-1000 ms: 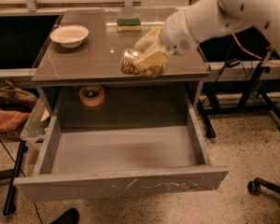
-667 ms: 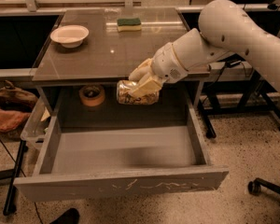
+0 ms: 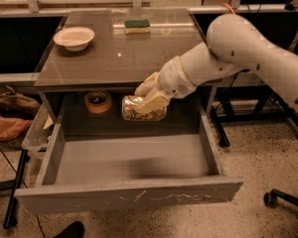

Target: Place orange can into top drawer

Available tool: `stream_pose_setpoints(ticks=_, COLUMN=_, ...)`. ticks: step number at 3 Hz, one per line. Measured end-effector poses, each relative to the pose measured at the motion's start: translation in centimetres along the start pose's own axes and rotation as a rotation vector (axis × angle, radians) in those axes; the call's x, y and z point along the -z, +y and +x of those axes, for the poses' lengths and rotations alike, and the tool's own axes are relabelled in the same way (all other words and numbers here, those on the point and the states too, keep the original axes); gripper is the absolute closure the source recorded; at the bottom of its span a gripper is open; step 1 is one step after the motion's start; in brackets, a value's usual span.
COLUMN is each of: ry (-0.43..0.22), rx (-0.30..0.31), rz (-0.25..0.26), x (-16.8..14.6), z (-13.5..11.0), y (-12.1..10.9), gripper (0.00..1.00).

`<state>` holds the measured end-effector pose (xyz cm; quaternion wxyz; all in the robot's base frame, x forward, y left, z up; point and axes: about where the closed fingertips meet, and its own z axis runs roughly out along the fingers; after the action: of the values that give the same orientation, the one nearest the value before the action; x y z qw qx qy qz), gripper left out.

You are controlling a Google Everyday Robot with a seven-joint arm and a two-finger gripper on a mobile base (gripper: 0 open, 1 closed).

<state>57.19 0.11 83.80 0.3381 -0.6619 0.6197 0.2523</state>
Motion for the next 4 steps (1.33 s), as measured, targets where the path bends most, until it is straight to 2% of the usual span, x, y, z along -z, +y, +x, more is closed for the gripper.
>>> stream_pose_setpoints(ticks=1, ry=-0.06, rx=-0.007, rz=-0.004, x=-3.8, z=2.8, y=1.9, gripper=1.0)
stream_pose_setpoints(ticks=2, ry=-0.093, rx=0.022, rz=0.016, x=-7.5, z=4.3, y=2.9, gripper=1.0)
stream_pose_setpoints(ticks=3, ry=-0.052, rx=0.035, rz=0.066, x=-9.7, z=5.3, y=3.2, gripper=1.0)
stream_pose_setpoints(ticks=4, ry=0.009, rx=0.035, rz=0.06, x=-12.0, z=6.8, y=3.2, gripper=1.0)
